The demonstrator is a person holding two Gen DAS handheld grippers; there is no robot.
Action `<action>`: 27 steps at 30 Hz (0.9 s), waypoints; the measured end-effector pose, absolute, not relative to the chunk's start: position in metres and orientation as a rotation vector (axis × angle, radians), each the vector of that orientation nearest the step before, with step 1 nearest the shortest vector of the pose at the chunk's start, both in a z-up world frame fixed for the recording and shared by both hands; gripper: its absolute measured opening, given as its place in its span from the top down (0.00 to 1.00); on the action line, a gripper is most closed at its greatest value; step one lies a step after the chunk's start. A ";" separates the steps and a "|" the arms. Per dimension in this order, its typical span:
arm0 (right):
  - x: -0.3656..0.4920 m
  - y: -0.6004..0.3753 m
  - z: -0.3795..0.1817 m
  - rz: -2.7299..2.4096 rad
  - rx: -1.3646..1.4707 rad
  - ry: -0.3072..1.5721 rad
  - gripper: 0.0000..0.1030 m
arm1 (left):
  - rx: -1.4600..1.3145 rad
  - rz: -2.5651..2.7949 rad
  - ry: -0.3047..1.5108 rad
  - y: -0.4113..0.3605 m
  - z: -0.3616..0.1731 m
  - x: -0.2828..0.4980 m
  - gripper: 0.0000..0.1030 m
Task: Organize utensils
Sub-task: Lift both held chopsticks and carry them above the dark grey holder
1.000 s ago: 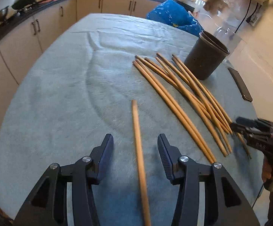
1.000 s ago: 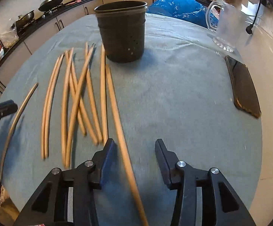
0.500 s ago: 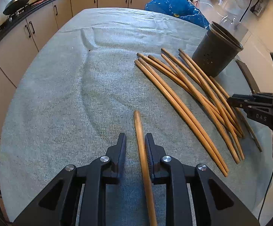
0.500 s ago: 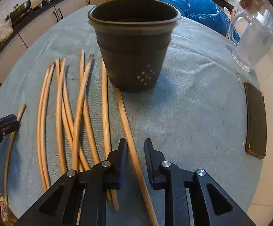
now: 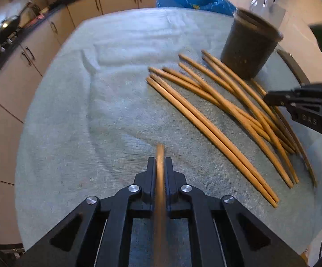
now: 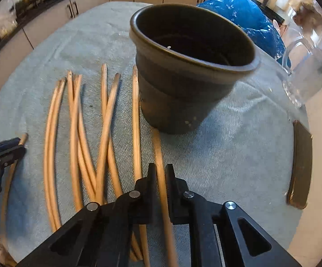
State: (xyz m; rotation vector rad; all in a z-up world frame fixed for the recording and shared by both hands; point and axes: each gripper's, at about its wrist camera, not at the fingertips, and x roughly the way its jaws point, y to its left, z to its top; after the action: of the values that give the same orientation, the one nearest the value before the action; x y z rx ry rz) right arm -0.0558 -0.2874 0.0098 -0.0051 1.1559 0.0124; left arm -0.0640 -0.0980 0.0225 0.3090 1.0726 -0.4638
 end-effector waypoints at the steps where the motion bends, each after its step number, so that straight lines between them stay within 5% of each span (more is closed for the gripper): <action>1: -0.065 -0.291 0.013 0.017 0.026 1.125 0.93 | 0.279 -0.478 1.046 -0.093 0.030 -0.069 0.94; 15: -0.160 -0.326 0.093 0.042 0.334 0.745 0.93 | -0.013 -0.623 0.691 -0.088 0.148 -0.135 0.94; 27: -0.152 -0.339 0.208 -0.050 0.399 0.319 0.93 | -0.182 -0.558 0.411 -0.153 0.226 -0.078 0.94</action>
State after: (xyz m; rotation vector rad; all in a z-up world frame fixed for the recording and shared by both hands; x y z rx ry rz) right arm -0.1521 -0.3393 0.2084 0.3990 0.3194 -0.0501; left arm -0.0783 -0.1526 0.2263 -0.1823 0.4110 -0.5578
